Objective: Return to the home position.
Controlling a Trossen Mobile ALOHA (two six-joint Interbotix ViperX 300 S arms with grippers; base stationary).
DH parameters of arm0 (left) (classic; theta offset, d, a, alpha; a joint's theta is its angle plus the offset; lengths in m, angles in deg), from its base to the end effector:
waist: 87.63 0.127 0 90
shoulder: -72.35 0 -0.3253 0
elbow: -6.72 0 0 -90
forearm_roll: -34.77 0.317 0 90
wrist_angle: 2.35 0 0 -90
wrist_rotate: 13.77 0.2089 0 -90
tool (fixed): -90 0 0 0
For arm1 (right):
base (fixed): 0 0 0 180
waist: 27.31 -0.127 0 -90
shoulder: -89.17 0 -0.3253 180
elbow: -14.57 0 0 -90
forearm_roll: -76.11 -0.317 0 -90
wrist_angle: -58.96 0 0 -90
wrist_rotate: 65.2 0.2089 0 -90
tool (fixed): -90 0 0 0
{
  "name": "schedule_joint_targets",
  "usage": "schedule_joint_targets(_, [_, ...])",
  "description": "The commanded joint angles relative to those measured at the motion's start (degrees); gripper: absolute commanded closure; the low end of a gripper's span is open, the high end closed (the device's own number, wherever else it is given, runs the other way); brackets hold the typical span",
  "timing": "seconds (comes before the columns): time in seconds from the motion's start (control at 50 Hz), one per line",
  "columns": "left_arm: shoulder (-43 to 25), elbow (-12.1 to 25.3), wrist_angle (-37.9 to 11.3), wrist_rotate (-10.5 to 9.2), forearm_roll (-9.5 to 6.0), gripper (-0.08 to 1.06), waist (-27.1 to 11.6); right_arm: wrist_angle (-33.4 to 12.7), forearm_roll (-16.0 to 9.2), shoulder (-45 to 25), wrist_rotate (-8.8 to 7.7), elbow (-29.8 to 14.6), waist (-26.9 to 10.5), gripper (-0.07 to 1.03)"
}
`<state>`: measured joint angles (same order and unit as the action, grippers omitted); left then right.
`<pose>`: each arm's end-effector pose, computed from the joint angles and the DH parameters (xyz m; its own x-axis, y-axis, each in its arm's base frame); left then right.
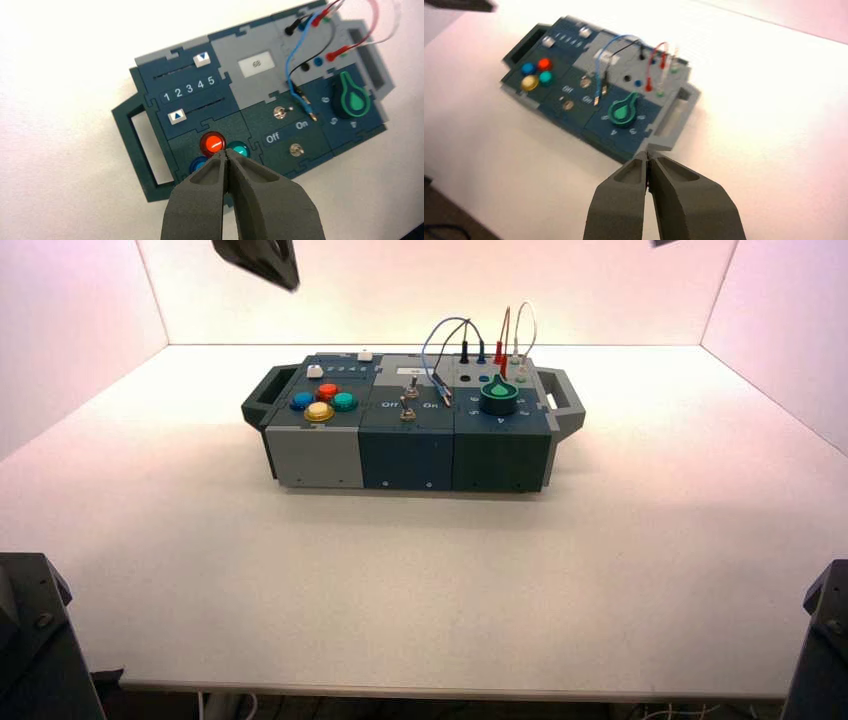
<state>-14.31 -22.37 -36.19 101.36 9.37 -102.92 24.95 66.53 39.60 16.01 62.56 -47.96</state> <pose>0.3507 -0.1476 0.1440 0.4478 -0.3701 -0.8139 0.4318 0.8866 -0.1655 0.2362 0.1098 0.1959 0.6682 0.3513 -0.6558 -0.4255 0.9035 0.0505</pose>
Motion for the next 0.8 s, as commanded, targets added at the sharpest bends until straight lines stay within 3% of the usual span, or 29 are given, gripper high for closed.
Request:
schedule_joint_targets(0.02, [5.2,-0.8,0.2,-0.35,-0.18,1.01,0.3,-0.6,-0.1,1.6,0.18,-0.9,2.7,0.98])
schedule_joint_targets(0.26, [14.9,-6.0,1.0,-0.44,-0.18,1.01,1.1,-0.8,-0.1,3.9,0.44,-0.2,4.1,0.98])
schedule_joint_targets(0.56, [30.5,-13.4,5.6,-0.44,-0.09,1.01,5.8,1.4,-0.1,4.2,1.58,0.4,4.6,0.98])
schedule_joint_targets(0.8, [40.3,-17.6,5.9,-0.44,0.18,1.01,10.3,3.3,-0.1,4.5,1.76,1.2,9.1,0.98])
